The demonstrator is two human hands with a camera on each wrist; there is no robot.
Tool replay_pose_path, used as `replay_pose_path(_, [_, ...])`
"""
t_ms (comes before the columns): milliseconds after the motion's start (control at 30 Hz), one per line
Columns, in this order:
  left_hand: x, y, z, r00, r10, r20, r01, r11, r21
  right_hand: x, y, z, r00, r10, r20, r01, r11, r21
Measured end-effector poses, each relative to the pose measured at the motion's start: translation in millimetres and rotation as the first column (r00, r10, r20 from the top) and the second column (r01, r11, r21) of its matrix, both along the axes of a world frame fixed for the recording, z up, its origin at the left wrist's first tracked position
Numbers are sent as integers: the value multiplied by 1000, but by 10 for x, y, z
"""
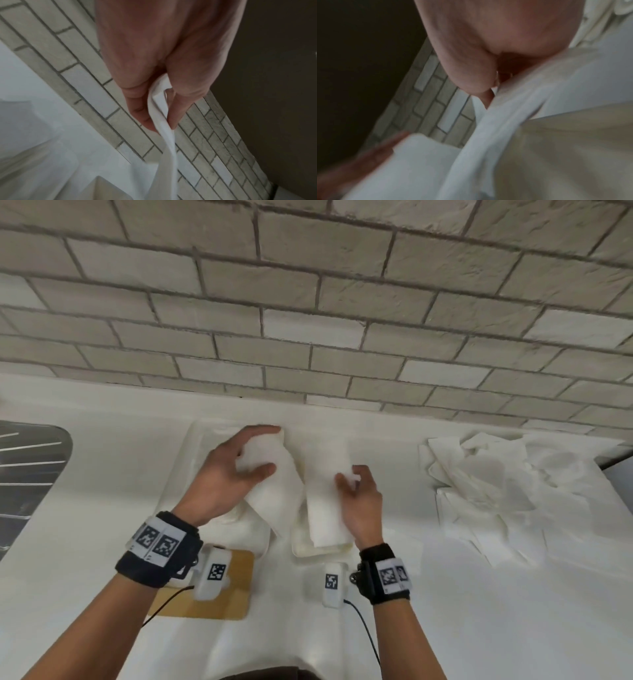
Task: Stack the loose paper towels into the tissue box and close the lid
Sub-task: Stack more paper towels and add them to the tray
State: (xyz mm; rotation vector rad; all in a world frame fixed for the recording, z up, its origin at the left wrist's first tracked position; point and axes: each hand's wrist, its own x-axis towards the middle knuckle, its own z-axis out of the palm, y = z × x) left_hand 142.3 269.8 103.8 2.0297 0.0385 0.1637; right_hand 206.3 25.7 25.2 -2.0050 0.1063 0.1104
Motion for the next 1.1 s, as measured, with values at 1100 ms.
replay_pose_path(1100, [605,-283,165,964,-256,-67,262,961,92,-774,-149,235,977,95,190,-152,938,312])
